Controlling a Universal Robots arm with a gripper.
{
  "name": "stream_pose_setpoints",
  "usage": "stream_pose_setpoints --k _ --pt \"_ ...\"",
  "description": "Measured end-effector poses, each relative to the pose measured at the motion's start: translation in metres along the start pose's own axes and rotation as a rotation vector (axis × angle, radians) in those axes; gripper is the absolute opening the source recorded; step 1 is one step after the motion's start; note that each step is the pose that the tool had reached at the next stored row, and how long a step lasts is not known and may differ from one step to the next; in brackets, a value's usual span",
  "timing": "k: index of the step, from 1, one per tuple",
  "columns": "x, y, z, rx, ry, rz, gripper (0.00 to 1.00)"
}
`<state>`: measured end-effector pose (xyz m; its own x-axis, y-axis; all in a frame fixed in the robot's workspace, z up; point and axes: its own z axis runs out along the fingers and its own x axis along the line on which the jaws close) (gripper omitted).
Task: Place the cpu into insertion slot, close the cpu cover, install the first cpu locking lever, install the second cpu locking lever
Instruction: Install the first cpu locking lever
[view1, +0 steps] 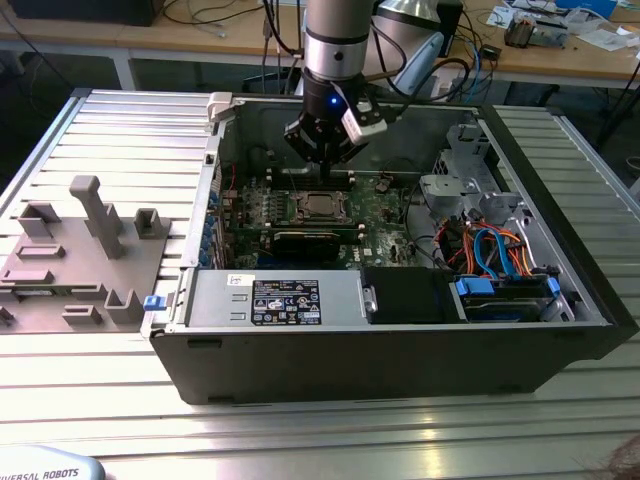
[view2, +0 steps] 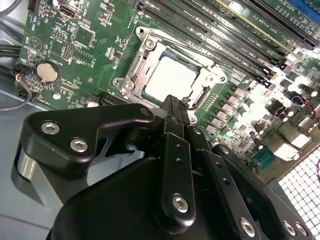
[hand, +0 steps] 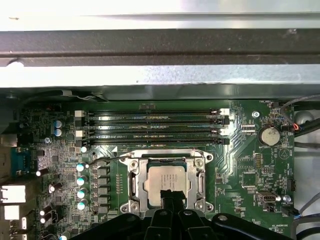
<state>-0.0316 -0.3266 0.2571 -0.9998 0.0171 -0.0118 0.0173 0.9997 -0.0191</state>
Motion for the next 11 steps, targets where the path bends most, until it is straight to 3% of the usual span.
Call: stream_pose_setpoints --k 11 --pt "0.0 -0.0001 -0.0023 0.0001 0.0001 0.0 0.11"
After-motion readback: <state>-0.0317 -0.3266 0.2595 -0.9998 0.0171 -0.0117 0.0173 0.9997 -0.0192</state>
